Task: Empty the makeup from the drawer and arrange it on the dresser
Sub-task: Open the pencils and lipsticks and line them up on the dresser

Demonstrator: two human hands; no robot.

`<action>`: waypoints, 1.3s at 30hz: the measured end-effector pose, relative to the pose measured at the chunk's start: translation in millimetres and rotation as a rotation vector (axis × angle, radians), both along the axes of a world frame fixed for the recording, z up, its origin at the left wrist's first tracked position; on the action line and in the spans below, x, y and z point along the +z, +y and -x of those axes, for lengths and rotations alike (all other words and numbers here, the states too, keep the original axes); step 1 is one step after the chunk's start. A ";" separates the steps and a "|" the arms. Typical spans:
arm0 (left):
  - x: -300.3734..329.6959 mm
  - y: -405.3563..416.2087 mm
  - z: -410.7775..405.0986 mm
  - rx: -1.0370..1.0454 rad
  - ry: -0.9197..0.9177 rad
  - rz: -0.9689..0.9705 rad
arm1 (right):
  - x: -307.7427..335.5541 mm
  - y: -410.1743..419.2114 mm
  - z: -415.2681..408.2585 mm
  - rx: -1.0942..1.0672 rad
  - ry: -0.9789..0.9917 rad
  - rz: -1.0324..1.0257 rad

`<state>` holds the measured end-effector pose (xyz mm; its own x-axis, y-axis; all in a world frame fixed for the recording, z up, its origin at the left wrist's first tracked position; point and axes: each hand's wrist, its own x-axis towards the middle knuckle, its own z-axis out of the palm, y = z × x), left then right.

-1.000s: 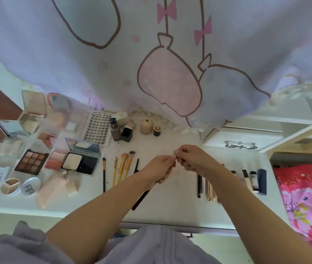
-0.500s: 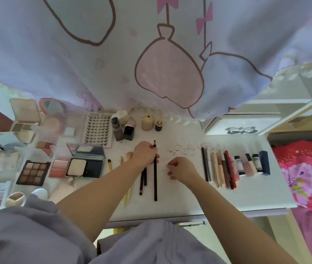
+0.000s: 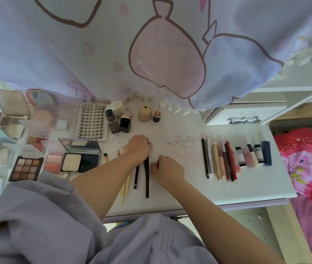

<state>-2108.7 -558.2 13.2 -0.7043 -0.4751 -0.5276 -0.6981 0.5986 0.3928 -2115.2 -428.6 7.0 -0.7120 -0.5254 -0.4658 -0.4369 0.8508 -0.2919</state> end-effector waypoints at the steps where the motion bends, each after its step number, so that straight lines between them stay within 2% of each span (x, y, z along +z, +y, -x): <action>1: -1.4 -1.1 0.8 -0.008 -0.002 0.013 | 0.3 3.1 3.2 -0.003 -0.032 0.019; 7: -11.6 -4.5 5.5 -0.015 -0.013 0.085 | 6.5 27.4 32.5 0.031 -0.194 0.137; 12: 1.9 10.1 20.9 -0.093 0.070 0.260 | 20.5 53.7 80.3 -0.024 -0.127 0.169; 16: 11.4 72.4 43.8 -0.214 0.187 0.144 | 32.3 74.3 131.4 -0.060 0.008 0.118; 19: 5.1 126.4 58.1 -0.273 0.139 0.030 | 32.2 84.6 154.1 -0.040 0.003 0.025; 21: -2.6 151.2 67.0 -0.253 0.078 0.014 | 28.4 89.9 159.8 -0.004 -0.022 -0.034; 25: -9.9 167.7 76.6 -0.168 -0.015 0.107 | 21.2 91.0 159.8 0.031 -0.016 -0.067; 30: -3.0 164.9 69.6 -0.033 0.055 0.054 | 24.6 86.5 157.2 0.048 0.022 -0.059; 32: 2.9 158.0 58.0 -0.029 0.114 0.033 | 30.6 84.5 157.6 0.015 -0.080 0.013; 37: 20.2 133.4 24.9 -0.131 0.276 -0.068 | 54.7 82.6 146.6 -0.182 -0.604 0.275; 39: 25.2 126.6 17.7 -0.124 0.318 -0.074 | 62.0 80.8 137.7 -0.135 -0.656 0.308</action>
